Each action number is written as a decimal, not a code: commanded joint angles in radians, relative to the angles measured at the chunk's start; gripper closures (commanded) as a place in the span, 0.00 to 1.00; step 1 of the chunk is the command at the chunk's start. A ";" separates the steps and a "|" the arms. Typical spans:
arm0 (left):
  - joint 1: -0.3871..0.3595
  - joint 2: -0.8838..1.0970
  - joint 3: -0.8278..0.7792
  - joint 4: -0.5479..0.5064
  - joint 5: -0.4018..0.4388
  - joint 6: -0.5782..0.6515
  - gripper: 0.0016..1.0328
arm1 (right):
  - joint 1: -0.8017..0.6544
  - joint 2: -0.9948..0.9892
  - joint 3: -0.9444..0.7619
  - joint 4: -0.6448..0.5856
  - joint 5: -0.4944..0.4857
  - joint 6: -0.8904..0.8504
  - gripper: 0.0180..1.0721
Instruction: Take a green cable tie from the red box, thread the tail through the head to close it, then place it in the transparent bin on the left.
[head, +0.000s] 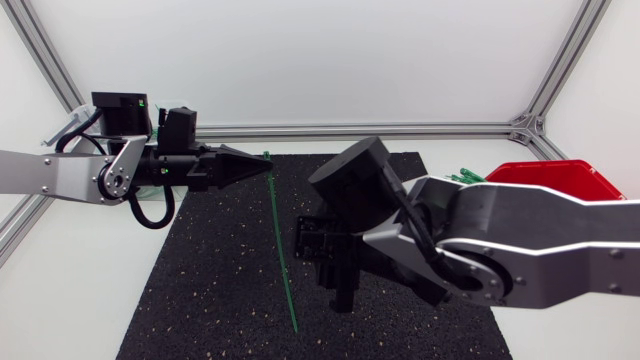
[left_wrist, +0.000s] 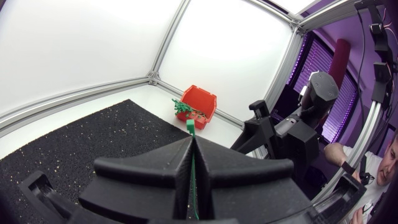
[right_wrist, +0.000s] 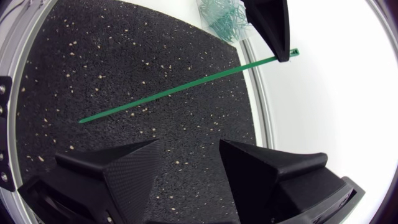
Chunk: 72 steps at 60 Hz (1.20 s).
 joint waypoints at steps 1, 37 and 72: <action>-0.011 0.021 0.053 -0.073 0.016 0.093 0.97 | 0.017 0.033 -0.065 0.093 0.045 -0.143 0.27; -0.037 0.109 0.232 -0.390 0.057 0.174 0.97 | 0.052 0.238 -0.237 0.772 0.133 -0.665 0.22; -0.031 0.145 0.277 -0.478 0.056 0.219 0.97 | 0.101 0.344 -0.320 1.072 0.071 -0.860 0.21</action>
